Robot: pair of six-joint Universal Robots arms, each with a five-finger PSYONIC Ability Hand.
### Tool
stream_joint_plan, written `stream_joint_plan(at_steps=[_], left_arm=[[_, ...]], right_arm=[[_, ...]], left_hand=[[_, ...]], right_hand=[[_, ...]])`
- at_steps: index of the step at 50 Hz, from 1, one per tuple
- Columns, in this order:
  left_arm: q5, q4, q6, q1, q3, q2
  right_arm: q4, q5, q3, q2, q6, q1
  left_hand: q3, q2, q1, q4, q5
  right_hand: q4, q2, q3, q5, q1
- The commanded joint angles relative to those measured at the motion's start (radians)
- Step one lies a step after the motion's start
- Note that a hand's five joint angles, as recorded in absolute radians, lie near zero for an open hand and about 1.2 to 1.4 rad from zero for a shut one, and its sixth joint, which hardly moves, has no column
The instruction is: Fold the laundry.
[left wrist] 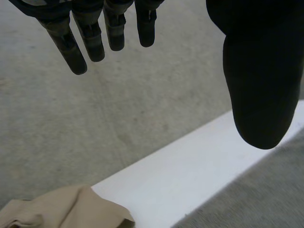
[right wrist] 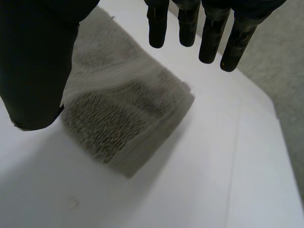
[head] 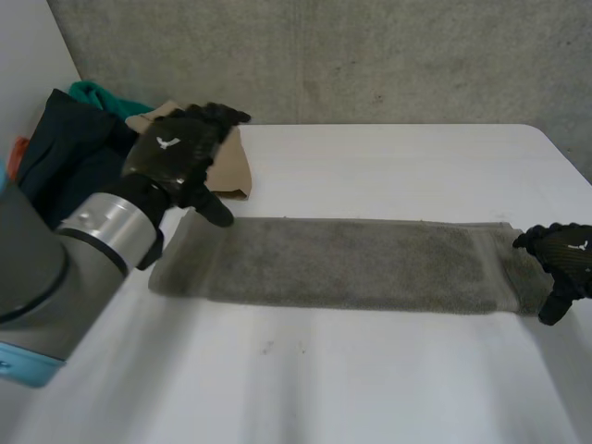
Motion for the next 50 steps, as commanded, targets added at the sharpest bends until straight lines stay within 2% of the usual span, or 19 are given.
stream_joint_plan(at_steps=[1, 9, 16, 17, 18, 19, 20, 25, 30, 32, 36, 39, 42, 50], left_arm=[[-0.005, 0.015, 0.136, -0.102, 0.018, -0.096], [-0.006, 0.015, 0.143, -0.113, 0.018, -0.126], [-0.006, 0.016, 0.140, -0.113, 0.019, -0.126], [-0.006, 0.016, 0.140, -0.113, 0.021, -0.126], [-0.006, 0.016, 0.140, -0.113, 0.019, -0.126], [-0.006, 0.016, 0.140, -0.112, 0.021, -0.126], [-0.006, 0.016, 0.138, -0.112, 0.019, -0.126], [-0.009, 0.016, 0.137, -0.110, 0.019, -0.126], [-0.017, 0.016, 0.137, -0.107, 0.021, -0.123], [-0.017, 0.015, 0.137, -0.106, 0.021, -0.121], [-0.019, 0.015, 0.138, -0.103, 0.019, -0.115], [-0.019, 0.012, 0.138, -0.093, 0.016, -0.110], [-0.019, 0.010, 0.138, -0.080, 0.016, -0.109], [-0.020, 0.010, 0.138, -0.024, 0.016, -0.077]], right_arm=[[-0.031, 0.004, -0.005, 0.060, -0.007, -0.001], [-0.080, 0.004, -0.014, 0.126, -0.006, 0.001], [-0.104, 0.006, -0.039, 0.163, -0.007, 0.002], [-0.106, 0.004, -0.042, 0.167, -0.007, 0.002], [-0.113, 0.004, -0.051, 0.175, -0.007, -0.001], [-0.118, 0.004, -0.054, 0.176, -0.007, -0.001], [-0.124, 0.004, -0.059, 0.177, -0.007, -0.001], [-0.147, 0.009, -0.080, 0.177, -0.009, -0.010], [-0.155, 0.031, -0.108, 0.172, -0.064, -0.097], [-0.155, 0.049, -0.119, 0.166, -0.102, -0.124], [-0.143, 0.141, -0.168, 0.160, -0.234, -0.160], [-0.143, 0.173, -0.182, 0.160, -0.263, -0.160], [-0.144, 0.175, -0.188, 0.143, -0.254, -0.112], [-0.208, 0.133, -0.267, 0.072, -0.107, 0.319]], left_hand=[[-0.011, -0.006, -0.005, -0.004, -0.021], [-0.014, -0.009, -0.008, -0.007, -0.024], [-0.014, -0.009, -0.008, -0.007, -0.024], [-0.014, -0.009, -0.008, -0.007, -0.024], [-0.014, -0.009, -0.008, -0.007, -0.024], [-0.017, -0.012, -0.011, -0.010, -0.027], [-0.014, -0.009, -0.008, -0.007, -0.024], [-0.017, -0.012, -0.011, -0.010, -0.027], [-0.020, -0.015, -0.014, -0.013, -0.030], [-0.020, -0.015, -0.014, -0.013, -0.030], [-0.020, -0.015, -0.014, -0.013, -0.030], [-0.023, -0.018, -0.017, -0.016, -0.033], [-0.023, -0.018, -0.017, -0.016, -0.033], [-0.023, -0.018, -0.017, -0.016, -0.033]], right_hand=[[0.134, 0.148, 0.133, 0.125, 0.156], [0.243, 0.257, 0.242, 0.234, 0.265], [0.430, 0.444, 0.430, 0.421, 0.452], [0.530, 0.543, 0.529, 0.521, 0.552], [0.873, 0.887, 0.873, 0.864, 0.896], [1.066, 1.080, 1.065, 1.057, 1.088], [1.154, 1.168, 1.153, 1.145, 1.176], [1.155, 1.169, 1.154, 1.146, 1.177], [1.155, 1.169, 1.154, 1.146, 1.177], [1.155, 1.169, 1.154, 1.146, 1.177], [1.155, 1.169, 1.154, 1.146, 1.177], [1.155, 1.169, 1.154, 1.146, 1.177], [1.155, 1.169, 1.154, 1.146, 1.177], [1.155, 1.169, 1.154, 1.146, 1.177]])
